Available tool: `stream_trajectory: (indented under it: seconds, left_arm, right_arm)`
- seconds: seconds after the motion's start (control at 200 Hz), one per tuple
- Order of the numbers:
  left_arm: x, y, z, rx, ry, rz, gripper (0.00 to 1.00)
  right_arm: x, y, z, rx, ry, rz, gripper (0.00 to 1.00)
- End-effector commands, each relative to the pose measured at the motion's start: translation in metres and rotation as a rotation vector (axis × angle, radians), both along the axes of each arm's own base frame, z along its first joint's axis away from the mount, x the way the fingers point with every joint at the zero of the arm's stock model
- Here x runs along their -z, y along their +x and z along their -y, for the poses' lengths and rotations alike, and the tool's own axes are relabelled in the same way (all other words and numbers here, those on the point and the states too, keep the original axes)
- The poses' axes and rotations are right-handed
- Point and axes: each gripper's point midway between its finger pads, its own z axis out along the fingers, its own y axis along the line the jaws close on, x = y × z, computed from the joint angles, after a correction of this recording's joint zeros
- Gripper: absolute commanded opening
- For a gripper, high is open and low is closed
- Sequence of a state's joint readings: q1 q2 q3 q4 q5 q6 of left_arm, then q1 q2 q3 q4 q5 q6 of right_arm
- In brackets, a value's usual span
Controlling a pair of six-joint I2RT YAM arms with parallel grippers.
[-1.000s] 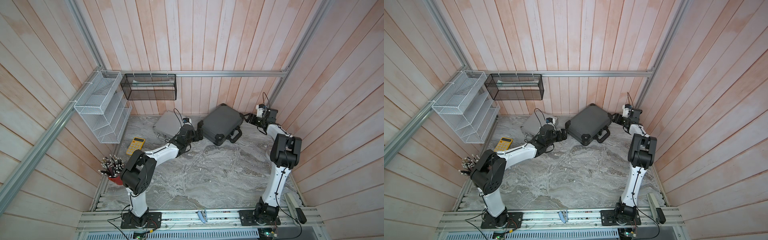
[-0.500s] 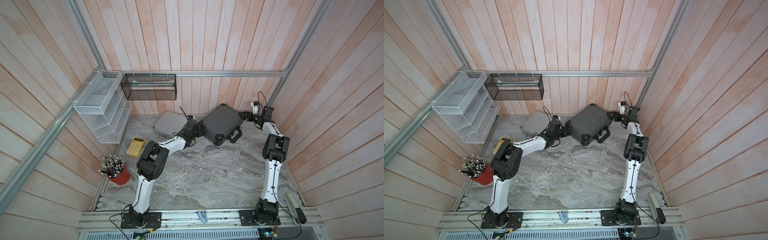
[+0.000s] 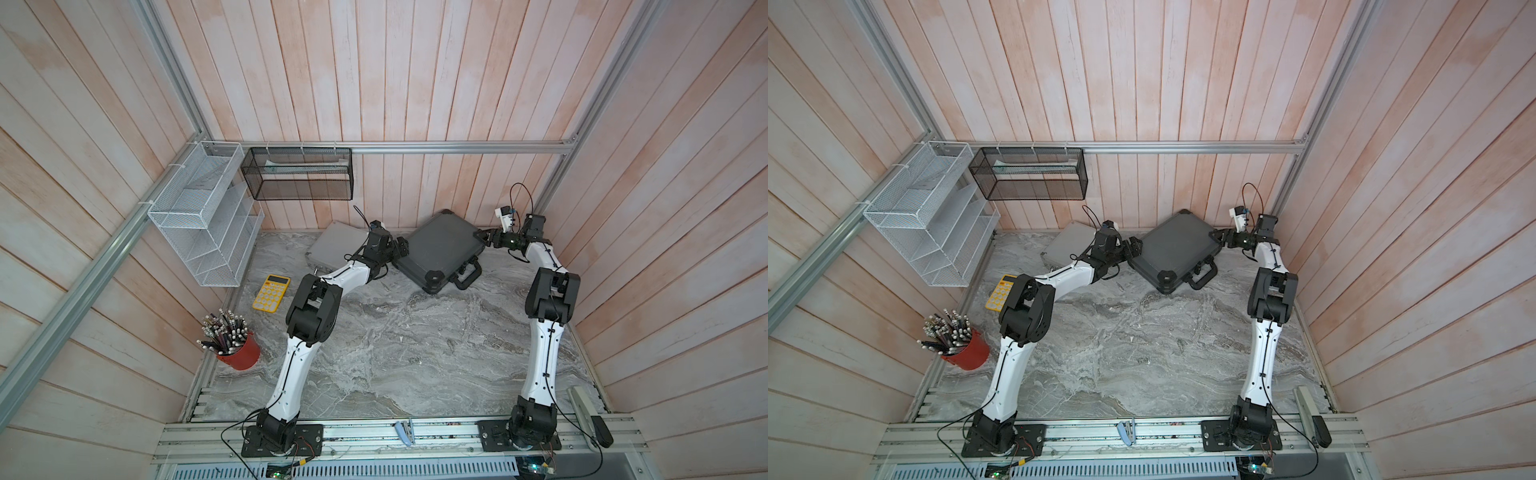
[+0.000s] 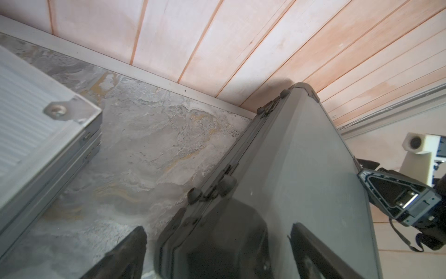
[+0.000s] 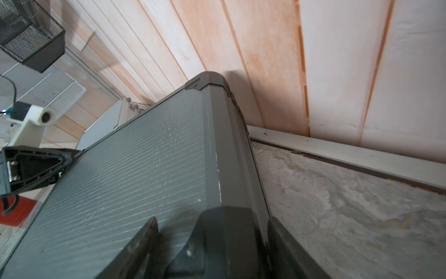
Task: Open the poker set cases
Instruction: Move the poker set case to the center of the board.
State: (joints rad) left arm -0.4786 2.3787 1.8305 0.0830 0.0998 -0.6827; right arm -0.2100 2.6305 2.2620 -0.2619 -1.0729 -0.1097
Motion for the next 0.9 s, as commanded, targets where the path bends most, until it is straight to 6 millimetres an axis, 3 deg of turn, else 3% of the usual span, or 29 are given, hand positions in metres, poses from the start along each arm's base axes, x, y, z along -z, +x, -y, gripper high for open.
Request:
stream_trajectory:
  seconds: [0.0,0.27,0.525,0.755,0.895]
  left_arm:
    - [0.015,-0.007,0.019,0.084,-0.020,-0.032,0.95]
    - [0.031,-0.017,0.026,0.139,-0.026,-0.050,0.95]
    - [0.018,-0.035,0.042,0.210,-0.028,-0.008,0.95]
    - [0.013,-0.059,0.056,0.249,-0.015,0.018,0.96]
    - [0.014,-0.072,0.060,0.271,-0.021,0.025,0.96]
  right_arm:
    - [0.022,-0.043,-0.050,-0.163,0.016,-0.100,0.69]
    - [0.015,-0.092,-0.064,-0.162,0.021,-0.109,0.66]
    - [0.008,-0.153,-0.082,-0.145,0.031,-0.117,0.64]
    - [0.013,-0.207,-0.080,-0.039,0.048,-0.152,0.62]
    - [0.012,-0.215,-0.067,0.160,0.029,-0.161,0.58]
